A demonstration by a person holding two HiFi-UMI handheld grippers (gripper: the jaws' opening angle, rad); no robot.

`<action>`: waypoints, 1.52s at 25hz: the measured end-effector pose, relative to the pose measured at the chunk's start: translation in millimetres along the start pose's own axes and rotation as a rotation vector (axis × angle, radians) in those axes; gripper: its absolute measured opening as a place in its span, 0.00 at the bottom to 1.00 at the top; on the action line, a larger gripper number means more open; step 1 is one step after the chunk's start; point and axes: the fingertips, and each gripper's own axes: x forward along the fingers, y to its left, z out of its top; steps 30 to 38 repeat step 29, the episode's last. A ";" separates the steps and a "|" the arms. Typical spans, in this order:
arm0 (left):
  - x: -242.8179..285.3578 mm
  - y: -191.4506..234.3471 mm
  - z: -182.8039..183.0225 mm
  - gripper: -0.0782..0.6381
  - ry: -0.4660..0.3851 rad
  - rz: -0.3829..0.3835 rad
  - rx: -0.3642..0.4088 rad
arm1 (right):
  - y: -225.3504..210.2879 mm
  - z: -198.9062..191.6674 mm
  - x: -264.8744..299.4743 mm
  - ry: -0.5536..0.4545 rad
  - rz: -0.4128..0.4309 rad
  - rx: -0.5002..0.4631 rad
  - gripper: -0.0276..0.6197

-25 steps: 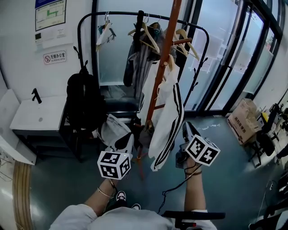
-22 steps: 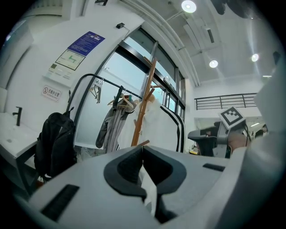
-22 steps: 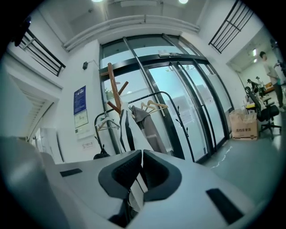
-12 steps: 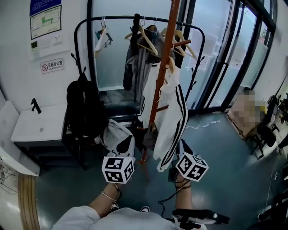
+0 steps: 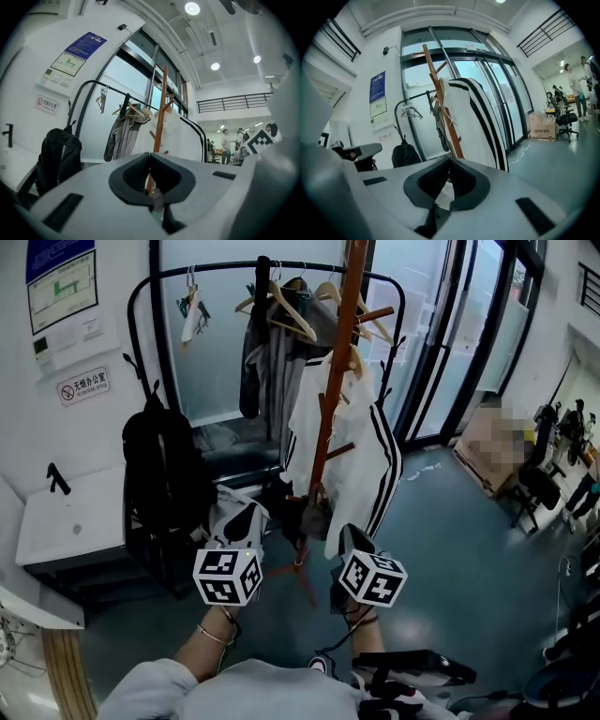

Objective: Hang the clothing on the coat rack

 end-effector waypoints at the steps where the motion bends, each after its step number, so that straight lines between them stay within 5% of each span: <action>1: 0.0 1.7 -0.9 0.12 0.003 -0.008 -0.003 | 3.5 -2.7 1.7 0.007 -0.002 -0.010 0.08; 14: 32.0 14.9 -15.5 0.12 -0.003 -0.015 -0.097 | -1.5 3.9 29.0 0.045 -0.008 -0.072 0.08; 38: 59.1 1.2 -29.4 0.12 0.042 -0.011 -0.098 | -26.9 14.3 37.5 0.018 -0.004 -0.059 0.08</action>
